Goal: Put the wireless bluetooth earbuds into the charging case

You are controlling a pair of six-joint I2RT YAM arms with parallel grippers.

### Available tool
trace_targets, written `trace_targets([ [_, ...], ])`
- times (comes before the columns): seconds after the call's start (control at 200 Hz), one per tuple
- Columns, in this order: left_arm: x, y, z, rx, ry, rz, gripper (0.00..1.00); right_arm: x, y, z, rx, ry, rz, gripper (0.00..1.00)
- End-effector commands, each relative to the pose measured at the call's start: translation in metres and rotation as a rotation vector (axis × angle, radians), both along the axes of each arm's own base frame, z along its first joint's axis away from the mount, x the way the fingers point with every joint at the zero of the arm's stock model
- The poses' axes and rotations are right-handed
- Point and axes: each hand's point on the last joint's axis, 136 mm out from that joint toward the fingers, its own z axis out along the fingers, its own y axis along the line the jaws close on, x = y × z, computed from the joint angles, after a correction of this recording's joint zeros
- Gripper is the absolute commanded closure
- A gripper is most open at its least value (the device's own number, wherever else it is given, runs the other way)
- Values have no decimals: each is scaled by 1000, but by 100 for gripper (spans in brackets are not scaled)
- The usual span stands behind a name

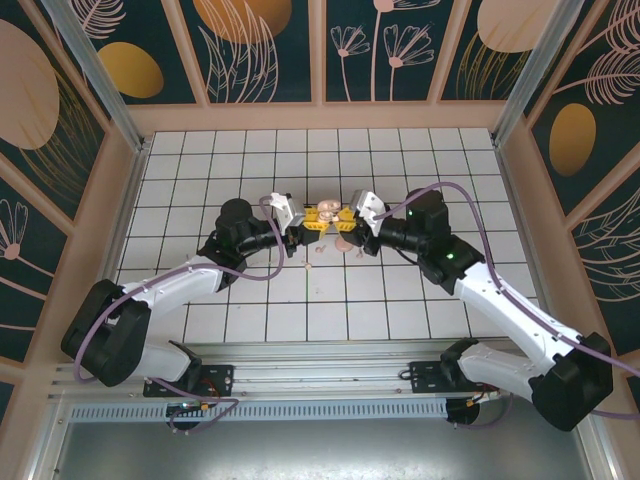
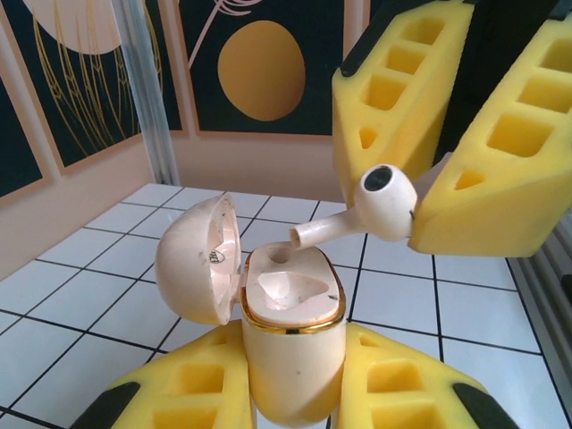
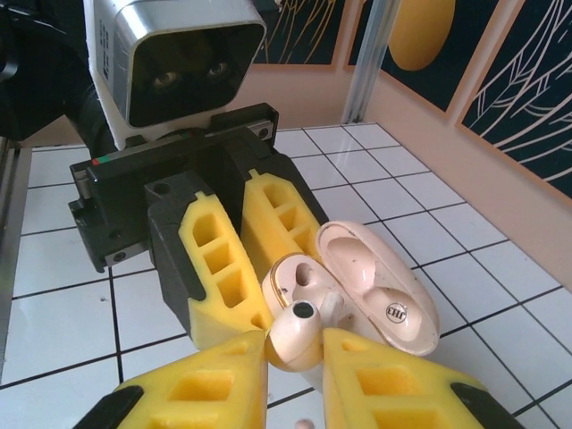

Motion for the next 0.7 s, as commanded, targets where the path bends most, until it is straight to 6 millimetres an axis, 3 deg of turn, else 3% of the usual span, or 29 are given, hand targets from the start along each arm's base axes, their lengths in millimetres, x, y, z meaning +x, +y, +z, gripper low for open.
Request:
trace_targets([
  [0.0, 2, 0, 7, 11, -56, 12, 86, -8, -4, 16, 29, 27, 16, 78],
  [0.23, 7, 1, -5, 122, -151, 28, 87, -18, -13, 16, 35, 109, 49, 78],
  [0.375, 7, 2, -3, 140, -202, 25, 87, -8, -27, 16, 66, 163, 29, 78],
  [0.696, 1, 1, -7, 176, -248, -10, 87, -5, -21, 4, 64, 280, 86, 79],
])
